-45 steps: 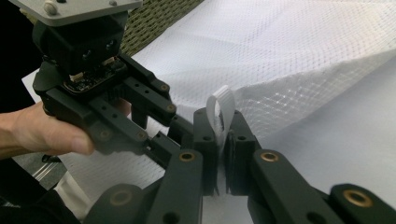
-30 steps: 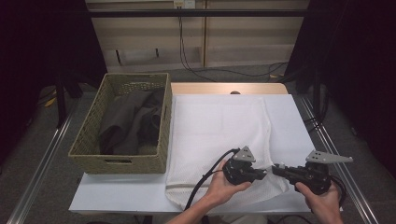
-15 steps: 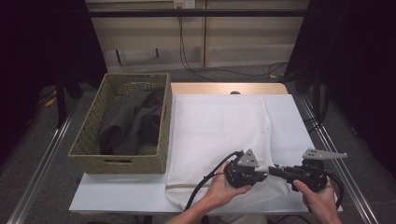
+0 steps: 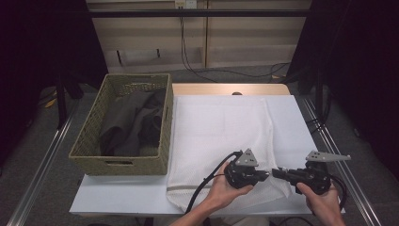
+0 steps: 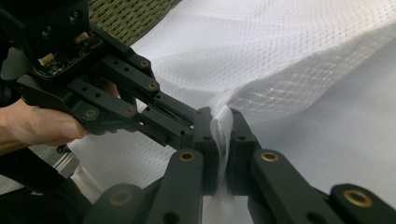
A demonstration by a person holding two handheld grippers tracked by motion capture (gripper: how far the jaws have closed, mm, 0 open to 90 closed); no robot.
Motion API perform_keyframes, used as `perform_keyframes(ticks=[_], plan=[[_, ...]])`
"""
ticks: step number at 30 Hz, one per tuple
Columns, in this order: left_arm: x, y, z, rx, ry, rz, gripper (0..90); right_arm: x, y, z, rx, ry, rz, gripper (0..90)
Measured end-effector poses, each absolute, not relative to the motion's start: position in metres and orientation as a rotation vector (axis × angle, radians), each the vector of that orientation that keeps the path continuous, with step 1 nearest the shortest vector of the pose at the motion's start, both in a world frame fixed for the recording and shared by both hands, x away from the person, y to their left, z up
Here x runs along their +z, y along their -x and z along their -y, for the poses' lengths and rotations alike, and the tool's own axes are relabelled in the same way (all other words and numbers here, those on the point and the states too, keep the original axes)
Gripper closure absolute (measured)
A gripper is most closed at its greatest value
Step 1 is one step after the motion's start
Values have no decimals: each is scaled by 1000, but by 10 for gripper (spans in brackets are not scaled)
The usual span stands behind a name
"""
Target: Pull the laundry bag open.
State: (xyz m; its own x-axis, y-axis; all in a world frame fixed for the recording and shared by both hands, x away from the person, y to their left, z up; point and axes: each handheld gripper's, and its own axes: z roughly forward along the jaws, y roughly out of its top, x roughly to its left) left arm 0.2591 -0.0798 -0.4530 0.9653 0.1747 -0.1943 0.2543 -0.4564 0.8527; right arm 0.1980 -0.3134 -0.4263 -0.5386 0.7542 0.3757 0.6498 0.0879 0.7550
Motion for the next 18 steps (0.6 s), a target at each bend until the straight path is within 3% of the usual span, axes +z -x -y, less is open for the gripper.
perform_keyframes(ticks=[18], plan=[[-456,-263,87,-129,-2057,-344,865,-427,-197,313,1398,-1441,-2234,853]])
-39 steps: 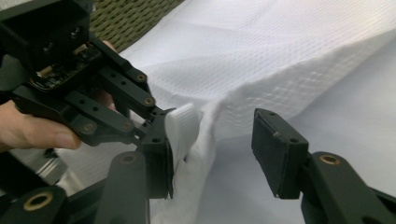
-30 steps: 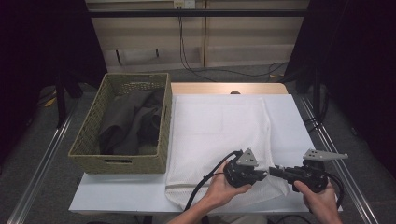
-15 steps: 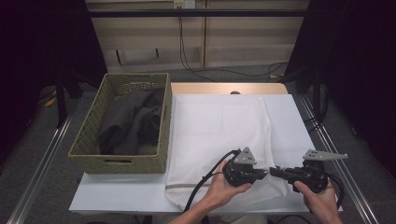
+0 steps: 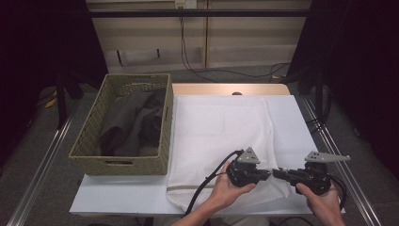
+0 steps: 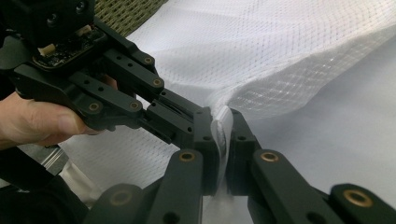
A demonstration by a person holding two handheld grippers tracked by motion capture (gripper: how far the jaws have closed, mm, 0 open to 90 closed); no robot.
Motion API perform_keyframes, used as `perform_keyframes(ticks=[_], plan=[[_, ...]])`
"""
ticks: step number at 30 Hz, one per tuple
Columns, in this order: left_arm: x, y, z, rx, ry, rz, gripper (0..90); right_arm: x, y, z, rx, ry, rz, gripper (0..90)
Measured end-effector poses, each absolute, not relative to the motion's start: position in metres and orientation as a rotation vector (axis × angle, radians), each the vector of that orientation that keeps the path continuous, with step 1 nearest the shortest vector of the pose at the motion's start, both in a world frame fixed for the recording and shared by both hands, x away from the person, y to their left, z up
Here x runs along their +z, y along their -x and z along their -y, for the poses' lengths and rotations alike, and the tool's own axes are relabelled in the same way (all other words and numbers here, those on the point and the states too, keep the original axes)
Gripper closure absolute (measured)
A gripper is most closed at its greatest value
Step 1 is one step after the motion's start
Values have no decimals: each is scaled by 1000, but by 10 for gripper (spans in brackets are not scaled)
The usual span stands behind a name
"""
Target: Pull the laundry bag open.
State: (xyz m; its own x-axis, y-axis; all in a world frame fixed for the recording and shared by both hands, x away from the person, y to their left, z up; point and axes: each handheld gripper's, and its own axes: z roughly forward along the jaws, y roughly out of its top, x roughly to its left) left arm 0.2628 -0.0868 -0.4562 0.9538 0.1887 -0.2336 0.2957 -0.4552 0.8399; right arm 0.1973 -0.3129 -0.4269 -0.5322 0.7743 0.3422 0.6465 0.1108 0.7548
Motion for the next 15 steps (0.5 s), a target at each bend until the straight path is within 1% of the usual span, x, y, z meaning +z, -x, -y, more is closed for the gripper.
perform_keyframes(ticks=[6,15], plan=[[-453,-260,83,-109,-2078,-331,867,-428,-196,312,1413,-1434,-2223,848],[-452,-263,82,-120,-2083,-347,867,-425,-195,307,1369,-1442,-2179,863]])
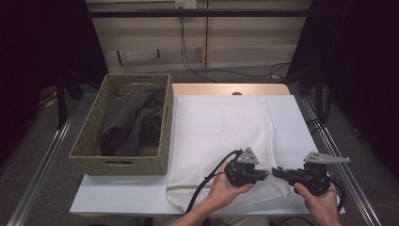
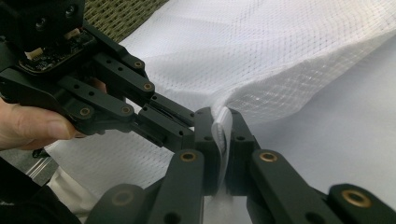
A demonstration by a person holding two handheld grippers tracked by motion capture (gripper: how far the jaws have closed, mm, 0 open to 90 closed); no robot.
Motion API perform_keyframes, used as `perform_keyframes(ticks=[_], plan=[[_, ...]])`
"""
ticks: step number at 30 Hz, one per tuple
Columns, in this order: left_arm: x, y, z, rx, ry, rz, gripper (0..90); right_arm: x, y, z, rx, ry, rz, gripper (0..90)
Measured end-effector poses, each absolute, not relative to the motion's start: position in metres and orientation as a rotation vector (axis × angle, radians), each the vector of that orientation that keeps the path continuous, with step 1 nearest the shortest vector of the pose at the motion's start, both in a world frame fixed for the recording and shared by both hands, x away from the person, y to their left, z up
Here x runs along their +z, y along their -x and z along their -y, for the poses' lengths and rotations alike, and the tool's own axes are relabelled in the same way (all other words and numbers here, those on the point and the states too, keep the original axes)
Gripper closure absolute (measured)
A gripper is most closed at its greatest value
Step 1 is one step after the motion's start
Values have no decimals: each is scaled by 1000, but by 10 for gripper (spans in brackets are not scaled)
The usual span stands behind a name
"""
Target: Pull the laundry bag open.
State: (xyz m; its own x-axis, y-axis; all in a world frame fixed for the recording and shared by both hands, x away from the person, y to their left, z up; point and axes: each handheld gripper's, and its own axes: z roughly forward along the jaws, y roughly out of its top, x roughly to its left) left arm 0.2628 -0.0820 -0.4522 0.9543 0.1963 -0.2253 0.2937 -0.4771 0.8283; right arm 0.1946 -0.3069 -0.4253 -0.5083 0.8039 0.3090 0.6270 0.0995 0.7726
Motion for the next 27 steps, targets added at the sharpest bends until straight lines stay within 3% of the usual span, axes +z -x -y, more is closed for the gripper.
perform_keyframes(ticks=[27], plan=[[-452,-263,78,-95,-2098,-337,867,-425,-194,309,1393,-1438,-2156,862]])
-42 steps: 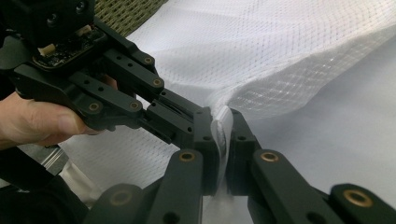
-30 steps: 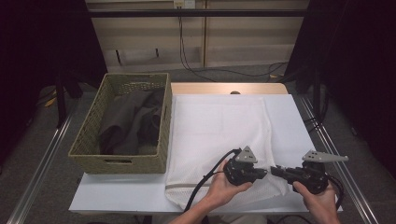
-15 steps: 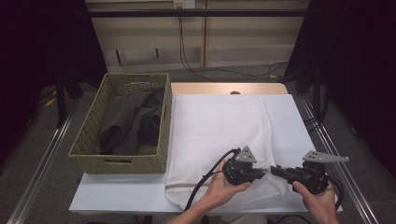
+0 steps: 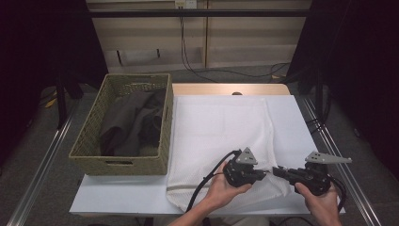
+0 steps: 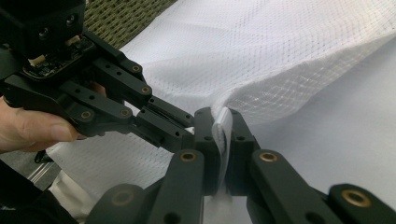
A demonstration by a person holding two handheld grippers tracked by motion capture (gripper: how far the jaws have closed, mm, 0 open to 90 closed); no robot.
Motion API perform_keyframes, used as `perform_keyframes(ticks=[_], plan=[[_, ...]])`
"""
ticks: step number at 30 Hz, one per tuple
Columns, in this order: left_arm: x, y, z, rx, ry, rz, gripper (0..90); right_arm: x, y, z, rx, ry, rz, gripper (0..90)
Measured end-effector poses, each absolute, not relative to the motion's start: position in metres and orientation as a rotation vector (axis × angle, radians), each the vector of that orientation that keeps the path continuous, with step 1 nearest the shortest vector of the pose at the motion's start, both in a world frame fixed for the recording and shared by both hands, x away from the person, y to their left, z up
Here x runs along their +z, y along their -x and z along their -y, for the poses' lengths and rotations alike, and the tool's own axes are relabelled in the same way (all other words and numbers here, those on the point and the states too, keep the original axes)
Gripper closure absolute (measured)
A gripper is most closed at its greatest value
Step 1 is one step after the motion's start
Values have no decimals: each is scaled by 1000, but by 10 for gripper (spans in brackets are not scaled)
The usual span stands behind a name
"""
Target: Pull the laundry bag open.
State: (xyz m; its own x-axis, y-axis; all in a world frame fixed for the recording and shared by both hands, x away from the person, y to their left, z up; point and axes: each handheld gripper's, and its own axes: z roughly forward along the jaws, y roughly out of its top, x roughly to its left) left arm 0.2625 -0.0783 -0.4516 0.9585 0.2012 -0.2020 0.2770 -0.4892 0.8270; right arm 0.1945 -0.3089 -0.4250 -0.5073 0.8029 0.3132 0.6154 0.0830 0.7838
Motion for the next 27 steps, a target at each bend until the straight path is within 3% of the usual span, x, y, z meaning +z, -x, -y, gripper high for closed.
perform_keyframes(ticks=[27], plan=[[-451,-262,72,-120,-2108,-361,867,-424,-195,312,1434,-1458,-2121,864]])
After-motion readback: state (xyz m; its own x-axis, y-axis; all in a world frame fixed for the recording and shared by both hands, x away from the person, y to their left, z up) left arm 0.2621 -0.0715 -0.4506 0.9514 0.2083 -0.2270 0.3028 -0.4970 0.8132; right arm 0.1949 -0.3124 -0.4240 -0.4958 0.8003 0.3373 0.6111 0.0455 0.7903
